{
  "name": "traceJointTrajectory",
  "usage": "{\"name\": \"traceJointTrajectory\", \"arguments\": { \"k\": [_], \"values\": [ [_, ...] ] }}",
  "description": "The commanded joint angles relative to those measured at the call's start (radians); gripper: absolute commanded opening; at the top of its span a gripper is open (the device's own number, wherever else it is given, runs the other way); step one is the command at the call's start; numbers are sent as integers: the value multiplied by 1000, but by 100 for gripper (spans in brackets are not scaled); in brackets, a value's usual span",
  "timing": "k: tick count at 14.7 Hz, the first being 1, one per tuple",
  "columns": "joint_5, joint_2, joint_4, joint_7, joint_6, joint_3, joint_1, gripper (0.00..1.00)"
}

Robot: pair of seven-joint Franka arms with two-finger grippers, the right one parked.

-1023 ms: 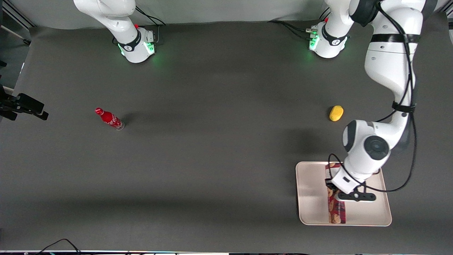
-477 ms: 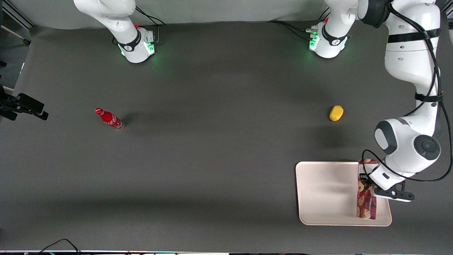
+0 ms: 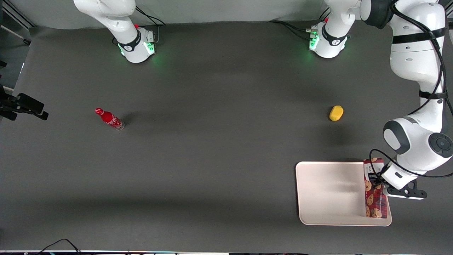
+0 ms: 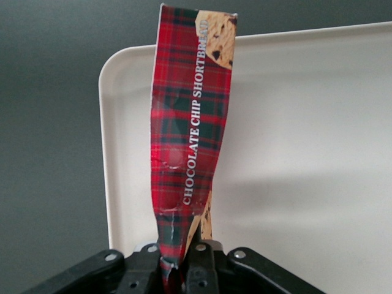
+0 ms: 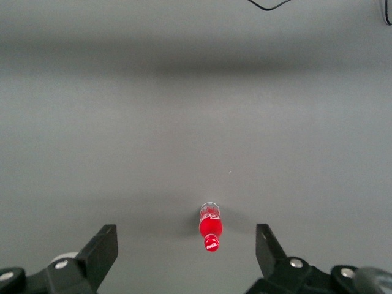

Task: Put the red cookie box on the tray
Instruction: 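Lay the box down along the tray's edge and open the left gripper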

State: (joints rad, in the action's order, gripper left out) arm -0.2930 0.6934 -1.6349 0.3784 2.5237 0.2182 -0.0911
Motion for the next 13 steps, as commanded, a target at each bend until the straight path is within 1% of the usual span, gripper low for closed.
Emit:
{"name": "traceJointTrajectory", "arguments": {
  "k": [1, 4, 5, 6, 7, 9, 11, 13],
  "values": [
    [-41, -11, -20, -1, 21, 35, -10, 0],
    [-41, 12, -14, -3, 79, 38, -7, 1],
    [-41, 17, -8, -4, 79, 38, -7, 44],
    [-43, 17, -2, -3, 79, 38, -7, 95],
    [-43, 17, 1, -3, 79, 38, -7, 100],
    [-43, 18, 15, -6, 72, 40, -7, 100],
    [-40, 9, 49, -19, 26, 38, -9, 100],
    [-29, -5, 128, -90, -147, 40, -15, 100]
  ]
}}
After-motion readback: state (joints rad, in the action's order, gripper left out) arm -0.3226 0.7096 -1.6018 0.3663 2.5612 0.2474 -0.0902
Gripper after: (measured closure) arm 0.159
